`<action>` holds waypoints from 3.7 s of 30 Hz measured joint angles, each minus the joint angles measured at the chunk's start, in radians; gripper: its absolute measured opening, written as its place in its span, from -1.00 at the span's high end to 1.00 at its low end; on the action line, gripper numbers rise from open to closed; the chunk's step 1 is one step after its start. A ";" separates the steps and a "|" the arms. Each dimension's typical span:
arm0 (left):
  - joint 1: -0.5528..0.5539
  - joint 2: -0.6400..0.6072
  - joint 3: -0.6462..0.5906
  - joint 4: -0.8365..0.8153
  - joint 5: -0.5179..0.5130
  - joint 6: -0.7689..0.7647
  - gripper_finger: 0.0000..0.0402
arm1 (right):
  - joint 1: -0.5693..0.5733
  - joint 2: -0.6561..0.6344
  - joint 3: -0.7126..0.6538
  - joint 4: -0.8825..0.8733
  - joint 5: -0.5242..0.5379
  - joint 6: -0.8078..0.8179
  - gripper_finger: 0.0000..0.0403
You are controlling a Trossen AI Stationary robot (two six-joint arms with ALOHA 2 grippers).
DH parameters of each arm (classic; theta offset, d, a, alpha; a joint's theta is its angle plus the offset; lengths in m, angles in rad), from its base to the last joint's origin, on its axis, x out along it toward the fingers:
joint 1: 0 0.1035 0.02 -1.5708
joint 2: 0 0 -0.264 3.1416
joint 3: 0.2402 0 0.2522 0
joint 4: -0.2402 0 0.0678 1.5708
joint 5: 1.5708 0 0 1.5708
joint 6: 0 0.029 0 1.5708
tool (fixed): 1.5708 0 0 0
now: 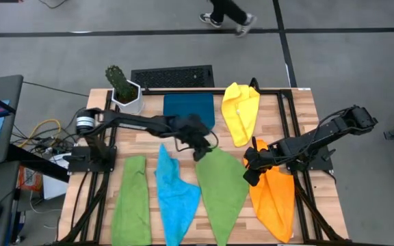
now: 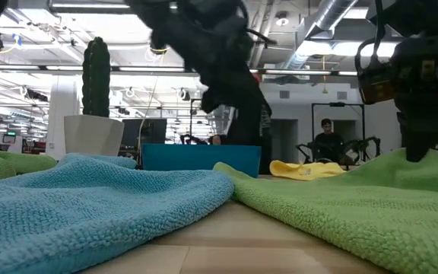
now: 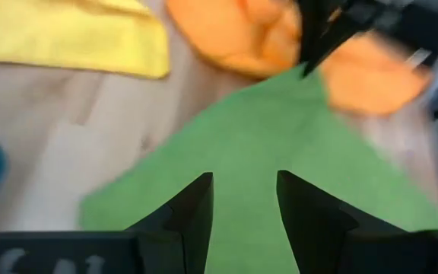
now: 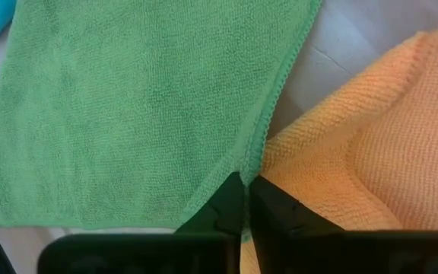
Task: Fold microfiber towels
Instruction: Fold the right green towel
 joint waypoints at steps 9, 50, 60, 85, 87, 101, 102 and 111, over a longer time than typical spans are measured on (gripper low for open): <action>0.000 0.250 0.324 -0.298 -0.105 0.278 0.12 | 0.000 0.000 0.000 0.000 0.000 -0.004 0.84; 0.002 0.487 0.481 -0.428 -0.205 0.667 0.12 | 0.104 0.000 0.000 0.031 0.001 -0.002 0.82; -0.002 0.490 0.478 -0.447 -0.184 0.594 0.94 | 0.104 0.000 0.000 0.030 0.001 -0.017 0.82; -0.002 0.489 0.477 -0.505 -0.191 0.426 1.00 | 0.090 0.000 0.000 0.032 0.000 -0.024 0.42; -0.002 0.489 0.476 -0.505 -0.191 0.416 1.00 | 0.077 0.000 0.000 0.038 -0.001 -0.015 0.42; -0.002 0.489 0.477 -0.506 -0.190 0.343 1.00 | 0.011 0.000 0.000 0.080 -0.001 -0.027 0.42; -0.002 0.489 0.477 -0.506 -0.190 0.339 1.00 | 0.014 0.000 0.000 0.080 -0.002 -0.026 0.43; -0.002 0.489 0.477 -0.506 -0.191 0.333 1.00 | 0.064 0.011 0.000 0.010 -0.001 0.011 0.65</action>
